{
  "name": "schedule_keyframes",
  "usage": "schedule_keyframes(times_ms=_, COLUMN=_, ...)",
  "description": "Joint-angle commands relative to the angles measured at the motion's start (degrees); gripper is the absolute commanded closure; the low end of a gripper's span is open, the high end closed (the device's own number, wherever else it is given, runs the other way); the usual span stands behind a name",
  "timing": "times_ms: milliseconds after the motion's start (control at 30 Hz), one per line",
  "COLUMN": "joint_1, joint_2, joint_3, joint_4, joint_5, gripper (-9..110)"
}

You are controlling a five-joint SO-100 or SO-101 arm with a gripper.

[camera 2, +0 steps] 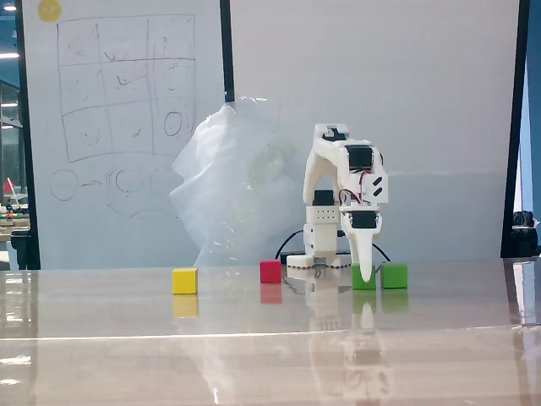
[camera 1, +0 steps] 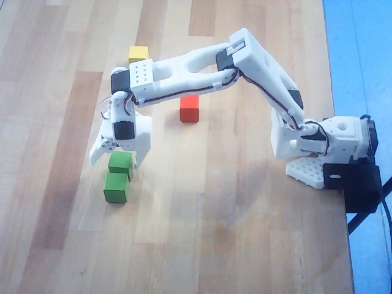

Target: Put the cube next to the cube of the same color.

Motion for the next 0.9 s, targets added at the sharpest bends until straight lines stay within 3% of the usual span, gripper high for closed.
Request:
schedule_keyframes(times_ms=0, joint_1=0.44, joint_2=11.95, joint_3=-2.90, joint_4=0.00, joint_5=-1.85, gripper=68)
schedule_keyframes(times_ms=467, joint_1=3.60, joint_2=34.89, joint_3=-1.85, joint_4=14.06, joint_5=-1.32, gripper=70)
schedule_keyframes(times_ms=567, joint_1=5.54, joint_2=40.87, joint_3=-0.09, joint_4=17.58, joint_5=-1.32, gripper=78)
schedule_keyframes(times_ms=733, joint_1=8.53, joint_2=55.90, joint_3=10.11, joint_4=18.63, joint_5=-1.76, gripper=103)
schedule_keyframes(times_ms=867, joint_1=8.61, joint_2=71.37, joint_3=26.37, joint_4=16.61, joint_5=-1.85, gripper=98)
